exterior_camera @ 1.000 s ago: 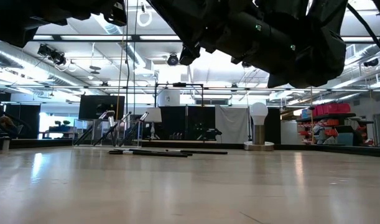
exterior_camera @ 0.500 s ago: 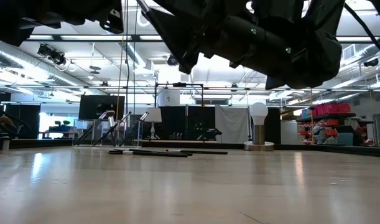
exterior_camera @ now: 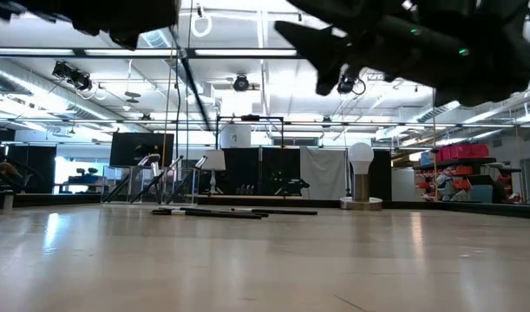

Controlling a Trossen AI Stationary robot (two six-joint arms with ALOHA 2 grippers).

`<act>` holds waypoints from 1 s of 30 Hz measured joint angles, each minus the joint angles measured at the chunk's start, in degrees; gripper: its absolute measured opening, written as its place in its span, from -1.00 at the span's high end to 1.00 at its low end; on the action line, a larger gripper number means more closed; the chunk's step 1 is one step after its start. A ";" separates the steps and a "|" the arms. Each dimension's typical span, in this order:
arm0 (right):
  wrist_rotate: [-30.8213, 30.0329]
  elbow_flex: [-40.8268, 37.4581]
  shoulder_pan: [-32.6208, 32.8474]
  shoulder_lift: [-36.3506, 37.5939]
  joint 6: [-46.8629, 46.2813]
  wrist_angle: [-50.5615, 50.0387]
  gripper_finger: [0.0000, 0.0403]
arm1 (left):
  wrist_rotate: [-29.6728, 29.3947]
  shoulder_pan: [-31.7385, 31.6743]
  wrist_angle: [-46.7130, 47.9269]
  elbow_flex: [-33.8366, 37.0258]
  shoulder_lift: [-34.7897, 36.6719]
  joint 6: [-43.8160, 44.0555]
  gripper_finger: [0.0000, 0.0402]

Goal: Put items in baskets/containers
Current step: Put the highlighter brush into the transparent organizer

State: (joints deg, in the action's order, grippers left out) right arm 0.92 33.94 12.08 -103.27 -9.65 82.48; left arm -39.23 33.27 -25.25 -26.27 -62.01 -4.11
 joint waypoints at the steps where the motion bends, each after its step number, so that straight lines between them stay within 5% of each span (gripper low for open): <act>1: -1.60 -0.77 0.70 0.66 0.45 0.00 0.08 | -0.63 -0.68 7.96 -2.05 2.51 2.82 0.97; 7: -7.35 -2.58 3.79 1.26 1.99 -1.78 0.13 | -1.79 -8.17 49.61 -16.54 10.04 18.90 0.97; 12: -10.81 -2.52 4.64 1.19 2.63 -3.99 0.16 | -2.59 -17.47 67.22 -23.78 10.33 22.89 0.97; 24: -11.05 -2.52 4.66 1.19 2.65 -4.28 0.16 | -1.27 -43.74 75.63 -24.81 11.35 16.61 0.97; 30: -11.03 -2.52 4.66 1.19 2.65 -4.31 0.16 | 7.11 -55.77 73.25 -24.80 11.47 11.82 0.97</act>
State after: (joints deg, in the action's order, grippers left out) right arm -10.11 31.42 16.73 -102.08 -7.01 78.17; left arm -32.12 -22.49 48.00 -51.07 -50.53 7.71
